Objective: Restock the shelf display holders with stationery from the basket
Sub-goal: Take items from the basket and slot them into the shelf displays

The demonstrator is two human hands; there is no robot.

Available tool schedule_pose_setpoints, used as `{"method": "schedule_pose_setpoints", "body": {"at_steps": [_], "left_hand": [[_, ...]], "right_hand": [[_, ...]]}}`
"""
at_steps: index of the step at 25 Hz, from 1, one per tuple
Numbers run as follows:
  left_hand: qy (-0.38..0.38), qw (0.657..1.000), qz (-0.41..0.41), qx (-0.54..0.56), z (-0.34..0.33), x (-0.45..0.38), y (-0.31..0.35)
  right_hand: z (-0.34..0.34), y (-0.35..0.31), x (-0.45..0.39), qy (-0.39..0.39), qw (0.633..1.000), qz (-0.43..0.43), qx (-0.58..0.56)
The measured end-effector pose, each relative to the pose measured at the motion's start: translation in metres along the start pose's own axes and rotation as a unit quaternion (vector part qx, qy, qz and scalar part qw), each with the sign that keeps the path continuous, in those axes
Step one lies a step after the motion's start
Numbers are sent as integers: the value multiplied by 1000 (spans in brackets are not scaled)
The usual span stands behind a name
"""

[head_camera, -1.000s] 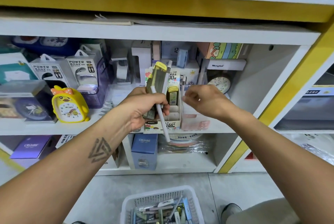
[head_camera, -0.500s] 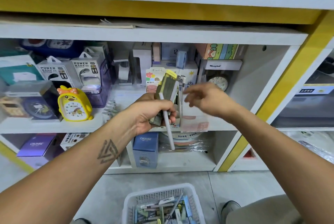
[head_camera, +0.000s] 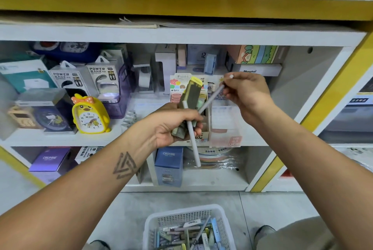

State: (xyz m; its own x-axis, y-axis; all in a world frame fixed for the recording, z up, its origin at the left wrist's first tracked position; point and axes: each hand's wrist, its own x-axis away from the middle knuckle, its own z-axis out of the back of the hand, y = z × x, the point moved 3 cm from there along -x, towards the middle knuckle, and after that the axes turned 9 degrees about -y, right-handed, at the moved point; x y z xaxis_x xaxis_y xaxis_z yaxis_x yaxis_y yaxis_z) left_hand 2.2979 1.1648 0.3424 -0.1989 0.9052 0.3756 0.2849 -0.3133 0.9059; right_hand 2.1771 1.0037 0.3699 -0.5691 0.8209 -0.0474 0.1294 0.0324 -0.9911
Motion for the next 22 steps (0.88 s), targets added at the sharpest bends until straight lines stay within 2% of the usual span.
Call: {"method": "schedule_pose_setpoints", "body": {"at_steps": [2, 4, 5, 7, 8, 9, 12, 14, 16, 18, 22], "left_hand": [[23, 1000, 13, -16, 7, 1, 0], [52, 998, 15, -12, 16, 1, 2], [67, 998, 10, -5, 20, 2, 3], [87, 996, -6, 4, 24, 2, 6], [90, 996, -13, 4, 23, 2, 7], [90, 996, -17, 1, 22, 2, 8], [84, 996, -19, -16, 14, -3, 9], [79, 997, -21, -15, 9, -8, 10], [74, 997, -22, -6, 3, -14, 10], [71, 997, -18, 0, -2, -19, 8], [70, 997, -12, 8, -8, -26, 6]], "right_hand": [[5, -2, -3, 40, 999, 20, 20], [7, -5, -5, 54, 991, 58, 108], [8, -6, -5, 54, 978, 83, 185], [8, -10, -3, 49, 928, 140, 341], [8, -12, 0, 48, 909, 164, 380], [9, -14, 2, 53, 904, 181, 383], [21, -23, -2, 103, 945, 186, 249], [30, -25, -5, 129, 948, 182, 228], [31, -18, -10, 115, 924, 178, 318], [26, -4, -13, 66, 890, 170, 417], [17, 14, -19, 0, 861, 177, 477]]}}
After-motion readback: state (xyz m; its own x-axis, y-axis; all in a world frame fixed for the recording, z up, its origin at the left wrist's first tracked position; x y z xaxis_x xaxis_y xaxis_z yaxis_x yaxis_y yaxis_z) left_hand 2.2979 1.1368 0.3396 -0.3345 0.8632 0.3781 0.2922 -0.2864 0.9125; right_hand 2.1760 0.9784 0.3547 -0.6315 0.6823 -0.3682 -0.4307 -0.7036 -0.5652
